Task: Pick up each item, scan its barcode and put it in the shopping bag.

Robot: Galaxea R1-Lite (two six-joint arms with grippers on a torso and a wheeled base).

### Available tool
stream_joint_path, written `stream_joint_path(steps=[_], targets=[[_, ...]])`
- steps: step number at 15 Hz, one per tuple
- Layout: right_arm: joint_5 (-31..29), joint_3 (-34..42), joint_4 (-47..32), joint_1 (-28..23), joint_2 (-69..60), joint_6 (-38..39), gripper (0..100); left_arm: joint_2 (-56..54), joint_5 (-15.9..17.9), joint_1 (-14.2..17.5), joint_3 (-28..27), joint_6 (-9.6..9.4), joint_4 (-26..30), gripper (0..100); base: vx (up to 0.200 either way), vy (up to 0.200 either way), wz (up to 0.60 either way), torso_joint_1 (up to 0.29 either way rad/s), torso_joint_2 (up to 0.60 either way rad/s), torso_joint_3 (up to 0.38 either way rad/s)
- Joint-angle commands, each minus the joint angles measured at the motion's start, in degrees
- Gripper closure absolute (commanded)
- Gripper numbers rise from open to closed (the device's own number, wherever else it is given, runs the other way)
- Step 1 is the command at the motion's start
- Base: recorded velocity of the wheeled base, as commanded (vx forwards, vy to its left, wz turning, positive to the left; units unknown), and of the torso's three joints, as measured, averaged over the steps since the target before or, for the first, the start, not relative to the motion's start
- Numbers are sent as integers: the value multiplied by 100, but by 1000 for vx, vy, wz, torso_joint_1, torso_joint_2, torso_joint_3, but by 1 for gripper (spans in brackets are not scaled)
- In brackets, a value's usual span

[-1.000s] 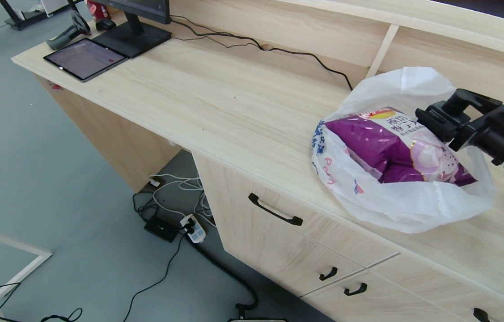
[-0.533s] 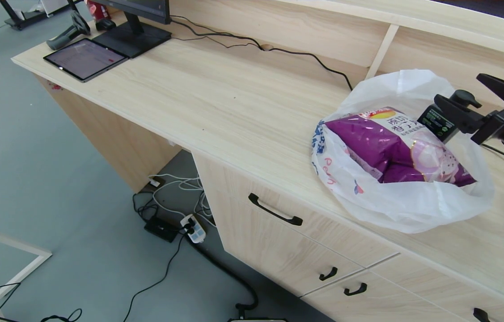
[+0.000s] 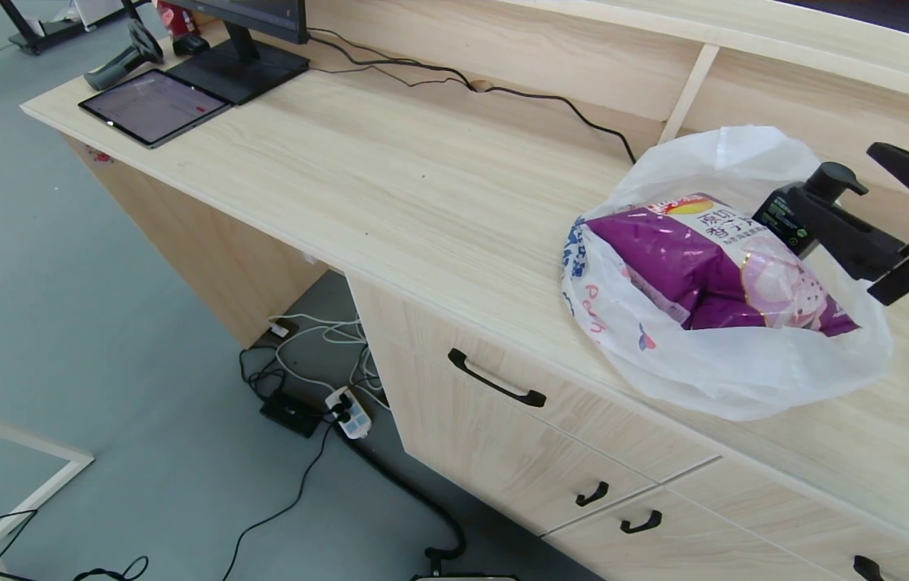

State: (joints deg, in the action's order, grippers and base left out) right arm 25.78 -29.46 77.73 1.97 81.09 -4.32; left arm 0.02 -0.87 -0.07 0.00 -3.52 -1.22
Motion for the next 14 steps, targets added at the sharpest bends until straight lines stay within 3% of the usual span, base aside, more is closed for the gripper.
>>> stream_joint_path(steps=[1, 8, 12, 14], targets=[[-56, 679, -12, 22, -647, 80, 0, -2, -1, -1, 0, 10, -1, 0, 0, 0, 0, 0, 0, 0], [-135, 2560, -12, 31, -1720, 54, 0, -2, -1, -1, 0, 18, -1, 0, 0, 0, 0, 0, 0, 0], [-170, 2946, -284, 31, -2229, -25, 0, -2, -1, -1, 0, 1, 8, 0, 0, 0, 0, 0, 0, 0], [-170, 2946, -829, 22, -2598, -87, 0, -2, -1, -1, 0, 10, -1, 0, 0, 0, 0, 0, 0, 0]])
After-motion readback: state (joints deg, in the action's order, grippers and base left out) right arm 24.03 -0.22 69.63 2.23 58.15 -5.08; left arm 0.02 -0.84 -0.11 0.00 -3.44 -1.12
